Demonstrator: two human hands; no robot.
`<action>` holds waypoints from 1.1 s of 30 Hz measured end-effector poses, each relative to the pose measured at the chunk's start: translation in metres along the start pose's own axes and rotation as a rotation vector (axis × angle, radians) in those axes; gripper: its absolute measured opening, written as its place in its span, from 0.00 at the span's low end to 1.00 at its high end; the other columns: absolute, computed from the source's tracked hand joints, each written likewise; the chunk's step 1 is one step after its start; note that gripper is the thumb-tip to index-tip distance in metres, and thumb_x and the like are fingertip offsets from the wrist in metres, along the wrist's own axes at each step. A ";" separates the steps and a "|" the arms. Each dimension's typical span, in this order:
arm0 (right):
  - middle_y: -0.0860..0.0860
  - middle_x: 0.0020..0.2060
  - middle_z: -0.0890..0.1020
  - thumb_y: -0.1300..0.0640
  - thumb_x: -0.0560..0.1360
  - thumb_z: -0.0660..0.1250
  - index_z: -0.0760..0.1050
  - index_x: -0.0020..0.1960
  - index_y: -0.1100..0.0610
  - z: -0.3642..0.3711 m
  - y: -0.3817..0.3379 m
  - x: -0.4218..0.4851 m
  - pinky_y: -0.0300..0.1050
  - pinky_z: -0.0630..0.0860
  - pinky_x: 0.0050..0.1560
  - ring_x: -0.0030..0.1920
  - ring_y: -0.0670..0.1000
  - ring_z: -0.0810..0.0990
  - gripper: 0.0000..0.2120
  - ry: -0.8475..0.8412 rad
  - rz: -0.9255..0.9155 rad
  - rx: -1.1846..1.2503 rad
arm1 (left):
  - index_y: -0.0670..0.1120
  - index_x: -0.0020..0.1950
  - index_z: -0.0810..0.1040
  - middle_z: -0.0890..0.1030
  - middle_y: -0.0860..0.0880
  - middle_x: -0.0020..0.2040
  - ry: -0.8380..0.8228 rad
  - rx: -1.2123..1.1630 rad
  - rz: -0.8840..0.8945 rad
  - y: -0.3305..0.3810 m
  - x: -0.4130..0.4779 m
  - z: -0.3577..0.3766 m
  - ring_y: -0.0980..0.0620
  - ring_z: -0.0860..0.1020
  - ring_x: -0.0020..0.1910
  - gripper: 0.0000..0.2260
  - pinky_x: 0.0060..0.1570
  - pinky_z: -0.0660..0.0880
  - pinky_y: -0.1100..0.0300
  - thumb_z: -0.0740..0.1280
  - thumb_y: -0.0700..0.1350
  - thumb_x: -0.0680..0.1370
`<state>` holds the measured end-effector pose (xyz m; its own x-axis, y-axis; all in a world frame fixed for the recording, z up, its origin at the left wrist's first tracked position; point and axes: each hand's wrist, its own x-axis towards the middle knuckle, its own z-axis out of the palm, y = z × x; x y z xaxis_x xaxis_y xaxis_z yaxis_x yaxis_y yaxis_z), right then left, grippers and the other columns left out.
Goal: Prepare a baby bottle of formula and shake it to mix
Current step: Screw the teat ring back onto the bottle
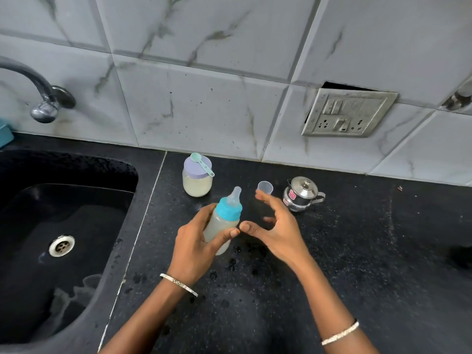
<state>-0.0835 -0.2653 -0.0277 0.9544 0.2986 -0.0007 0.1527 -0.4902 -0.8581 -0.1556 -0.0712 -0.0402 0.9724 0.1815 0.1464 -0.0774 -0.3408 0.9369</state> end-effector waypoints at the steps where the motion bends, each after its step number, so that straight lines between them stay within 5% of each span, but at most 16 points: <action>1: 0.38 0.71 0.72 0.22 0.64 0.69 0.68 0.77 0.46 -0.006 0.008 0.012 0.48 0.73 0.69 0.72 0.42 0.71 0.48 0.037 0.037 -0.113 | 0.67 0.62 0.71 0.80 0.69 0.55 0.008 -0.006 -0.014 -0.002 0.001 -0.003 0.65 0.80 0.56 0.29 0.56 0.80 0.60 0.68 0.75 0.65; 5: 0.54 0.74 0.72 0.43 0.79 0.70 0.64 0.79 0.55 -0.018 0.036 0.073 0.54 0.69 0.73 0.75 0.57 0.70 0.34 0.064 0.100 -0.508 | 0.67 0.60 0.72 0.80 0.71 0.55 0.030 -0.058 -0.060 -0.003 0.010 -0.012 0.64 0.80 0.56 0.26 0.54 0.77 0.66 0.71 0.72 0.65; 9: 0.57 0.80 0.63 0.62 0.78 0.72 0.59 0.82 0.52 -0.009 0.044 0.119 0.57 0.70 0.72 0.77 0.62 0.66 0.37 -0.162 0.115 -0.850 | 0.67 0.61 0.72 0.78 0.74 0.56 0.001 -0.094 -0.082 -0.002 0.014 -0.015 0.66 0.79 0.57 0.28 0.52 0.74 0.71 0.70 0.73 0.64; 12: 0.58 0.78 0.64 0.68 0.78 0.68 0.61 0.81 0.50 0.003 0.049 0.133 0.59 0.74 0.68 0.76 0.63 0.66 0.36 -0.226 0.089 -0.999 | 0.64 0.62 0.73 0.80 0.69 0.58 -0.040 -0.134 -0.080 -0.001 0.015 -0.016 0.62 0.80 0.59 0.30 0.54 0.77 0.69 0.71 0.74 0.64; 15: 0.59 0.71 0.70 0.63 0.78 0.69 0.71 0.73 0.56 0.009 0.051 0.134 0.56 0.77 0.61 0.69 0.63 0.72 0.25 -0.157 0.095 -1.072 | 0.59 0.62 0.75 0.82 0.60 0.58 -0.096 -0.219 -0.109 -0.001 0.013 -0.018 0.55 0.81 0.59 0.30 0.55 0.80 0.60 0.74 0.69 0.65; 18: 0.58 0.65 0.75 0.52 0.74 0.74 0.76 0.67 0.55 0.012 0.040 0.125 0.53 0.77 0.59 0.63 0.63 0.78 0.23 -0.103 0.208 -0.835 | 0.62 0.61 0.74 0.82 0.58 0.58 -0.154 -0.247 -0.143 0.002 0.012 -0.020 0.55 0.81 0.58 0.27 0.53 0.79 0.62 0.76 0.66 0.65; 22: 0.55 0.61 0.81 0.52 0.78 0.72 0.81 0.64 0.52 -0.003 -0.012 0.096 0.49 0.86 0.49 0.48 0.58 0.88 0.15 -0.038 0.313 -0.044 | 0.56 0.64 0.72 0.81 0.60 0.57 -0.204 -0.258 -0.159 0.008 0.011 -0.020 0.56 0.81 0.57 0.27 0.50 0.78 0.66 0.78 0.58 0.69; 26: 0.58 0.66 0.79 0.55 0.80 0.70 0.80 0.64 0.51 -0.027 -0.075 0.053 0.49 0.84 0.57 0.60 0.60 0.85 0.13 -0.116 0.094 0.608 | 0.50 0.65 0.73 0.82 0.53 0.54 -0.213 -0.269 -0.135 0.014 0.007 -0.015 0.53 0.82 0.53 0.25 0.49 0.78 0.63 0.77 0.48 0.71; 29: 0.53 0.63 0.81 0.54 0.76 0.70 0.77 0.65 0.51 -0.028 -0.101 0.019 0.50 0.80 0.65 0.63 0.54 0.83 0.18 -0.058 -0.099 0.669 | 0.51 0.63 0.73 0.81 0.51 0.52 -0.214 -0.281 -0.107 0.019 0.000 -0.010 0.53 0.82 0.51 0.24 0.49 0.78 0.62 0.78 0.50 0.71; 33: 0.49 0.57 0.80 0.64 0.77 0.70 0.72 0.63 0.53 -0.016 -0.109 -0.011 0.41 0.80 0.56 0.57 0.41 0.83 0.17 0.018 -0.225 0.627 | 0.52 0.62 0.73 0.81 0.50 0.52 -0.210 -0.264 -0.066 0.026 -0.006 -0.009 0.51 0.82 0.51 0.27 0.50 0.79 0.60 0.77 0.58 0.68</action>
<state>-0.1063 -0.2281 0.0735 0.9216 0.3218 0.2171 0.1756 0.1532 -0.9725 -0.1654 -0.0734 -0.0139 0.9992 -0.0082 0.0396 -0.0401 -0.0790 0.9961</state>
